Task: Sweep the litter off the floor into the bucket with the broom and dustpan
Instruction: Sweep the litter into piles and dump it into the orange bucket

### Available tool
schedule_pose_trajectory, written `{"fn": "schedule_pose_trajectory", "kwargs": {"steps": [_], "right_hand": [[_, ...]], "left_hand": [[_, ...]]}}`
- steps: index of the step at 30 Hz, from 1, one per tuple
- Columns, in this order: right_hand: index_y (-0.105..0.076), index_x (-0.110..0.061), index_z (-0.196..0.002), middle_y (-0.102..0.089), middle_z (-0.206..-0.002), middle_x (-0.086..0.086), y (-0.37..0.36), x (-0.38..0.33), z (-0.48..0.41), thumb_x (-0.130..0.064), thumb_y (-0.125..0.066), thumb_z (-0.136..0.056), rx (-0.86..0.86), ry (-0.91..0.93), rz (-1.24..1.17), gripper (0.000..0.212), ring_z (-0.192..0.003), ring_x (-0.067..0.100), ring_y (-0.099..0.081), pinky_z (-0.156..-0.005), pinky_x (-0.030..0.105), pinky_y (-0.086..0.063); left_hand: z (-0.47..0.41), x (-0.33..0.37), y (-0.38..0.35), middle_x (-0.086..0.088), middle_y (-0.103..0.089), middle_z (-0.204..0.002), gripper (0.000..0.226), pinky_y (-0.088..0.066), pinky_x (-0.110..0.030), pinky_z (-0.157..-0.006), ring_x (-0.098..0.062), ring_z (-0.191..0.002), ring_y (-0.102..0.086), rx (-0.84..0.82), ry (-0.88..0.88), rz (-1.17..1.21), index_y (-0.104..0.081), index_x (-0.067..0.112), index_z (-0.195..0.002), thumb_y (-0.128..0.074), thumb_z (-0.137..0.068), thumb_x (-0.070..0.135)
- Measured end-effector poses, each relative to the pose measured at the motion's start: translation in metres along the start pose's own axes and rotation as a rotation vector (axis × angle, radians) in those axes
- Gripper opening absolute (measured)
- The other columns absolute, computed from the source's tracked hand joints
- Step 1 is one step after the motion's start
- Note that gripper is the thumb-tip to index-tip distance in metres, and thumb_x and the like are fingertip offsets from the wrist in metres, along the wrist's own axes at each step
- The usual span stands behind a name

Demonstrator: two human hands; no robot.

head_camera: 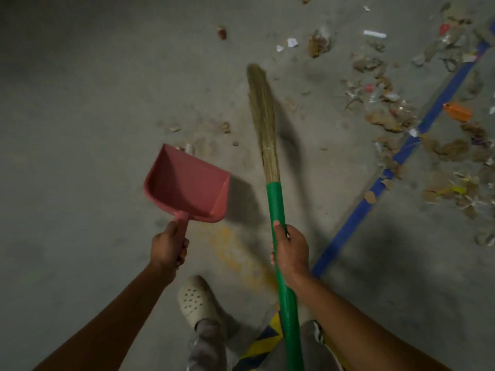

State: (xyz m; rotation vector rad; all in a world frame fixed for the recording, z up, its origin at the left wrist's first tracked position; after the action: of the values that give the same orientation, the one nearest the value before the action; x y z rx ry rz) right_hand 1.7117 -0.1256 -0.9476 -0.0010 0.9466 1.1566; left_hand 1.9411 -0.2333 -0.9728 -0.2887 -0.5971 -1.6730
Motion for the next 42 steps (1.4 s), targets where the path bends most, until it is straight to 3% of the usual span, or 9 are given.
{"fn": "schedule_pose_trajectory", "kwargs": {"steps": [6, 12, 16, 24, 28, 31, 33, 38, 42], "right_hand": [[-0.055, -0.026, -0.072, -0.065, -0.067, 0.004, -0.114, -0.015, 0.042, -0.07, -0.048, -0.081, -0.21, 0.095, 0.212, 0.046, -0.063, 0.035, -0.067, -0.059, 0.052, -0.056], [-0.063, -0.016, -0.097, -0.068, -0.093, 0.009, -0.197, -0.022, 0.041, -0.055, -0.052, -0.096, -0.428, 0.123, 0.637, 0.041, -0.088, 0.032, -0.066, -0.064, 0.032, -0.045], [-0.068, -0.006, -0.11, -0.071, -0.11, 0.017, -0.22, -0.001, 0.005, -0.056, -0.056, -0.094, -0.339, -0.093, 0.705, 0.053, -0.102, 0.035, -0.069, -0.081, 0.037, -0.056], [-0.065, 0.004, -0.112, -0.07, -0.111, 0.023, -0.188, 0.024, -0.033, -0.056, -0.048, -0.094, 0.329, -0.46, 0.104, 0.065, -0.097, 0.041, -0.07, -0.086, 0.053, -0.058], [-0.066, 0.003, -0.112, -0.071, -0.107, 0.024, -0.165, 0.008, -0.027, -0.06, -0.045, -0.094, 0.429, -0.449, -0.067, 0.068, -0.092, 0.042, -0.069, -0.083, 0.054, -0.058], [-0.068, -0.002, -0.1, -0.072, -0.095, 0.023, -0.168, 0.003, -0.018, -0.078, -0.031, -0.075, 0.41, -0.31, -0.067, 0.089, -0.083, 0.042, -0.07, -0.077, 0.054, -0.059], [-0.067, -0.007, -0.091, -0.072, -0.086, 0.02, -0.175, -0.002, -0.011, -0.08, -0.027, -0.071, 0.33, -0.199, 0.036, 0.086, -0.078, 0.041, -0.07, -0.073, 0.051, -0.059], [-0.065, -0.006, -0.101, -0.068, -0.097, 0.014, -0.177, -0.023, -0.012, -0.05, -0.051, -0.1, -0.097, -0.056, 0.438, 0.046, -0.091, 0.034, -0.065, -0.068, 0.032, -0.043], [-0.064, -0.01, -0.104, -0.061, -0.091, 0.008, -0.159, -0.012, -0.041, -0.054, -0.055, -0.096, -0.264, -0.049, 0.629, 0.045, -0.082, 0.029, -0.061, -0.067, 0.029, -0.042]], "left_hand": [[-0.037, -0.004, 0.114, -0.013, -0.049, -0.06, 0.053, -0.021, -0.022, -0.043, -0.019, -0.038, -0.034, 0.154, 0.037, 0.042, -0.053, 0.008, -0.071, -0.04, -0.101, 0.05], [-0.061, -0.016, 0.172, -0.012, -0.05, -0.063, 0.045, -0.025, -0.022, -0.042, -0.019, -0.043, -0.035, 0.232, 0.043, 0.007, -0.056, 0.015, -0.075, -0.054, -0.097, 0.054], [-0.069, -0.019, 0.185, -0.012, -0.051, -0.061, 0.048, -0.025, -0.021, -0.04, -0.02, -0.04, -0.036, 0.193, 0.079, -0.006, -0.06, 0.012, -0.077, -0.057, -0.094, 0.056], [-0.071, -0.003, 0.179, -0.012, -0.053, -0.061, 0.051, -0.023, -0.018, -0.037, -0.016, -0.037, -0.036, 0.054, 0.039, -0.072, -0.061, 0.009, -0.074, -0.052, -0.097, 0.053], [-0.072, -0.001, 0.17, -0.013, -0.054, -0.063, 0.05, -0.023, -0.018, -0.038, -0.017, -0.039, -0.036, 0.049, 0.045, -0.053, -0.06, 0.006, -0.078, -0.05, -0.099, 0.05], [-0.071, -0.002, 0.161, -0.013, -0.053, -0.063, 0.049, -0.023, -0.019, -0.04, -0.018, -0.04, -0.036, 0.056, 0.038, -0.048, -0.06, 0.007, -0.078, -0.05, -0.099, 0.05], [-0.071, -0.004, 0.155, -0.014, -0.054, -0.063, 0.051, -0.023, -0.02, -0.042, -0.019, -0.04, -0.036, 0.056, 0.041, -0.047, -0.06, 0.006, -0.078, -0.05, -0.099, 0.052], [-0.066, -0.005, 0.131, -0.013, -0.053, -0.063, 0.05, -0.023, -0.02, -0.04, -0.019, -0.04, -0.036, 0.076, 0.029, -0.081, -0.059, 0.007, -0.077, -0.05, -0.099, 0.051], [-0.06, -0.004, 0.108, -0.015, -0.053, -0.064, 0.047, -0.024, -0.023, -0.041, -0.019, -0.04, -0.036, 0.075, 0.006, -0.167, -0.061, 0.006, -0.077, -0.048, -0.101, 0.045]]}}
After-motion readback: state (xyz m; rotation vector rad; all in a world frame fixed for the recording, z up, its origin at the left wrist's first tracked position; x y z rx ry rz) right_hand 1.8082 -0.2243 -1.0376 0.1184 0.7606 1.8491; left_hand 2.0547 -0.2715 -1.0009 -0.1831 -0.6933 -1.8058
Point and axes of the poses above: each hand's wrist, its own z-axis away from the middle knuckle, its own y-axis out of the back of the hand, x = y × z, the point moved 1 cm from there along -z, towards the middle knuckle
